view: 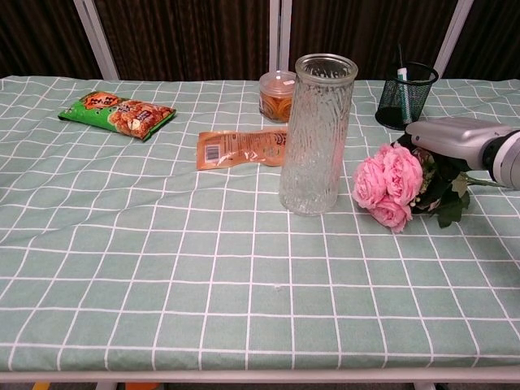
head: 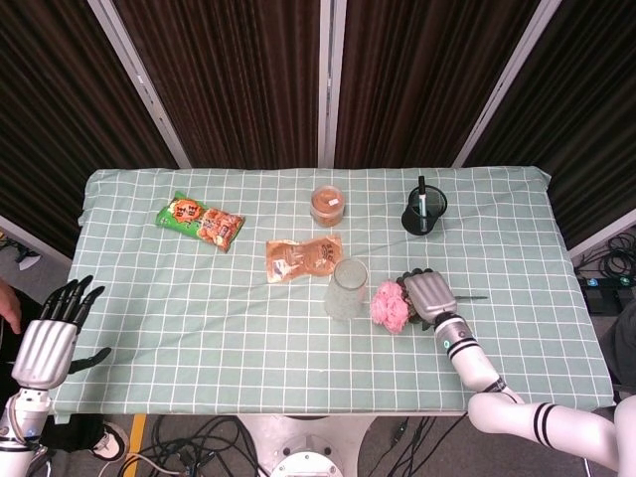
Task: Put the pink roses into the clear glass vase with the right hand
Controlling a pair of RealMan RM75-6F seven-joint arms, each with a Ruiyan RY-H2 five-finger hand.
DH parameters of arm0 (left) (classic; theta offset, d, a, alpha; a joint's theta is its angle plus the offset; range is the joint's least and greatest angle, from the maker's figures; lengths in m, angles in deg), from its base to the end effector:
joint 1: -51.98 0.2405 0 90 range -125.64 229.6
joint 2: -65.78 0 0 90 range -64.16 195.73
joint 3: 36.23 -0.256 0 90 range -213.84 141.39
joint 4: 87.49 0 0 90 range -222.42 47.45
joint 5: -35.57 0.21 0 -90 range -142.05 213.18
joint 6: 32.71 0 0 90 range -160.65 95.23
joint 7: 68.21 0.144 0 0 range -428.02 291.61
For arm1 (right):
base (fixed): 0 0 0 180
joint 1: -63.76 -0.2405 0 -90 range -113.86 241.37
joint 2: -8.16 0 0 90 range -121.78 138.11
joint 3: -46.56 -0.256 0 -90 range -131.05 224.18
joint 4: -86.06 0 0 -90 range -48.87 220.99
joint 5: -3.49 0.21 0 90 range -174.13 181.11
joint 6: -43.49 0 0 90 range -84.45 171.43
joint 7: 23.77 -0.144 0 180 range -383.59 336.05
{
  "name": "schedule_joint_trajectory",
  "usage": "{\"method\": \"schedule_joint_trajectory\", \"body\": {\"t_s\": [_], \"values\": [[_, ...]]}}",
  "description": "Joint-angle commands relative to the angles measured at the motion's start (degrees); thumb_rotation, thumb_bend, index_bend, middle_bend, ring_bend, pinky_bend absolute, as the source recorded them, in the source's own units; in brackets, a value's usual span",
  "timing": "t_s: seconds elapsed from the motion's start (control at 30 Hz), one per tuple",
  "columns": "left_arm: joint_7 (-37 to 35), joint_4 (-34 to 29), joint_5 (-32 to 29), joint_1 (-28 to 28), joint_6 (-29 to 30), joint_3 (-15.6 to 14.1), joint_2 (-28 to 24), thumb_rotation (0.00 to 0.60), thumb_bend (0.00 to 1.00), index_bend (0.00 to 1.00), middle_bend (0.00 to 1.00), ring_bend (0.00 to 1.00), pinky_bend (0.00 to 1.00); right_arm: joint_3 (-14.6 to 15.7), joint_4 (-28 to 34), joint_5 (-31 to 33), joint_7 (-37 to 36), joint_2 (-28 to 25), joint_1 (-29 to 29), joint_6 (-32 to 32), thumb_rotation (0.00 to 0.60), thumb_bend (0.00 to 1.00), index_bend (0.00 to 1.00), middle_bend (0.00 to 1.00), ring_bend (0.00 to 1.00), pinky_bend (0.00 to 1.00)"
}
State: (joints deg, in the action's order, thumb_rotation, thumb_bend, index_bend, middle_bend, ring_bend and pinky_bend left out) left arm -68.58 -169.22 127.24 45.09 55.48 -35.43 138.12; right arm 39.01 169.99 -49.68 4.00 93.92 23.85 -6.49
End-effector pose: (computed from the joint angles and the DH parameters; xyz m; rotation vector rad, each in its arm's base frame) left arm -0.3133 0.1858 0.1253 -1.4860 -0.7997 -0.9677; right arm -0.2055 -0.3363 -0.0123 1.8552 -1.0167 0.6268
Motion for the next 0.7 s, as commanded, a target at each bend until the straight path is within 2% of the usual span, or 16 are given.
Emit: {"method": "schedule_joint_trajectory", "body": {"t_s": [0.03, 0.13, 0.27, 0.47, 0.6, 0.7], "values": [[-0.1, 0.0, -0.1, 0.0, 0.0, 0.0, 0.0, 0.600, 0.00, 0.11, 0.00, 0.00, 0.13, 0.1, 0.3, -1.7, -1.5, -0.4, 0.6, -1.4, 0.600, 0.21, 0.58, 0.38, 0.28, 0.39], [0.0, 0.0, 0.0, -0.1, -0.1, 0.0, 0.0, 0.600, 0.00, 0.11, 0.00, 0.00, 0.13, -0.3, 0.4, -4.4, -4.3, -1.0, 1.4, -3.2, 0.600, 0.22, 0.63, 0.45, 0.36, 0.47], [0.2, -0.1, 0.0, -0.3, -0.2, 0.1, -0.1, 0.600, 0.00, 0.11, 0.00, 0.00, 0.13, -1.7, 3.1, -8.4, -8.5, -4.1, 2.4, -6.0, 0.600, 0.22, 0.65, 0.47, 0.38, 0.50], [0.6, 0.0, 0.0, -0.3, -0.4, 0.0, 0.1, 0.600, 0.00, 0.11, 0.00, 0.00, 0.13, -5.5, 13.9, -12.7, -11.2, -14.8, 4.0, -11.1, 0.600, 0.21, 0.65, 0.46, 0.37, 0.50], [0.7, 0.2, 0.0, -0.5, -0.7, 0.1, 0.4, 0.600, 0.00, 0.11, 0.00, 0.00, 0.13, -10.1, 22.9, -14.6, -12.7, -23.0, 4.2, -14.2, 0.600, 0.21, 0.65, 0.46, 0.37, 0.50], [1.1, 0.1, 0.1, -0.5, -0.7, 0.0, 0.7, 0.600, 0.00, 0.11, 0.00, 0.00, 0.13, -14.1, 27.6, -15.0, -15.0, -26.4, 3.8, -16.4, 0.600, 0.20, 0.65, 0.46, 0.37, 0.50]]}}
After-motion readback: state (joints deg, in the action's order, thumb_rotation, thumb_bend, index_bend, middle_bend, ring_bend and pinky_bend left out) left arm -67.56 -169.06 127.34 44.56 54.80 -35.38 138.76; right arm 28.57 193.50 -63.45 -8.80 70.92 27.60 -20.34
